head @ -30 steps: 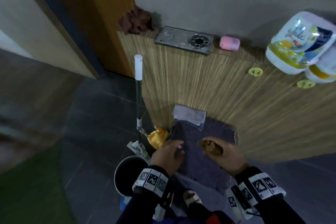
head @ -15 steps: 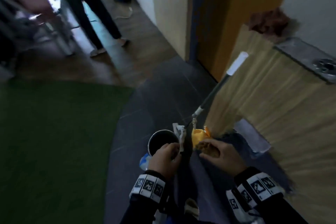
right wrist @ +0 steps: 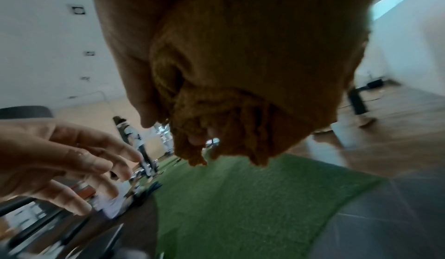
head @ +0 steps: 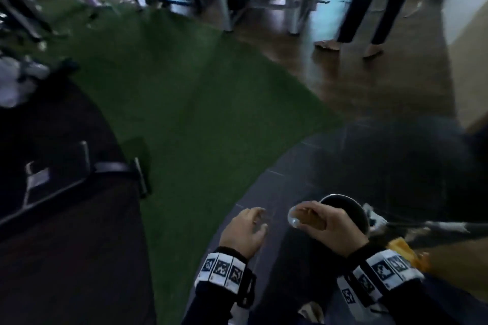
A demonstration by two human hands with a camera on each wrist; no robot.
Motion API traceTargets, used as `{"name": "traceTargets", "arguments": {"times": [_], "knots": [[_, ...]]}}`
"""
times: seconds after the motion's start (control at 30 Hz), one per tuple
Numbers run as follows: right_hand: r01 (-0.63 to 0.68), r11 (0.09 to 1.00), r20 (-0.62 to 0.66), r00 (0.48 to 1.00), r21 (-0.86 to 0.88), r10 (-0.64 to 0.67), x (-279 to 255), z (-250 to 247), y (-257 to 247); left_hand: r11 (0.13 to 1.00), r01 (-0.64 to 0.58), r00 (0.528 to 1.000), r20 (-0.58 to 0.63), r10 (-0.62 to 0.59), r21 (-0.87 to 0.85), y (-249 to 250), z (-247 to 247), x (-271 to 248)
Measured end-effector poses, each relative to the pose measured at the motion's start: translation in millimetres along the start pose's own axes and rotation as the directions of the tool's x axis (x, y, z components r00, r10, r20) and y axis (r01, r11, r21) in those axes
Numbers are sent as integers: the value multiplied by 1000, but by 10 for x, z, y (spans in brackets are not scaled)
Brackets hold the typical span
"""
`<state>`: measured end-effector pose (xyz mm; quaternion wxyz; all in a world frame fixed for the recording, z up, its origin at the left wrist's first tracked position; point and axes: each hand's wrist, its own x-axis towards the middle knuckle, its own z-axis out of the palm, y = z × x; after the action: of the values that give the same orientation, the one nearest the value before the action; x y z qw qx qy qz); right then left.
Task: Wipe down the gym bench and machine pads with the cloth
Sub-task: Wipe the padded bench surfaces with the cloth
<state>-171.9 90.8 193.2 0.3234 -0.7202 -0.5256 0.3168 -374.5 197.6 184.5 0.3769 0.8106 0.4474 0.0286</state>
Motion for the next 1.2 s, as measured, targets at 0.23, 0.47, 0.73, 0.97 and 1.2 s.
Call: {"name": "traceTargets", "arguments": {"times": [0.23, 0.47, 0.73, 0.97, 1.2], "knots": [[147, 985, 297, 948, -85, -116, 606, 1041, -755, 974, 192, 969, -136, -208, -123, -1084, -675, -596], [231, 972, 450, 873, -46, -186, 1009, 1892, -1365, 940, 288, 912, -249, -327, -180, -1879, -1120, -985], [352, 936, 557, 779, -9, -288, 1500, 2430, -1821, 875, 403, 804, -354, -479, -270, -2287, -1406, -1057], [468, 883, 677, 648, 6, -348, 1912, 2893, -2252, 807, 480, 676, -440, -591, -345, -2585, -1686, -1199], [504, 863, 749, 554, 46, -363, 2108, 3597, -2890, 741, 529, 575, -467, -672, -414, -3158, -2102, -1530]]}}
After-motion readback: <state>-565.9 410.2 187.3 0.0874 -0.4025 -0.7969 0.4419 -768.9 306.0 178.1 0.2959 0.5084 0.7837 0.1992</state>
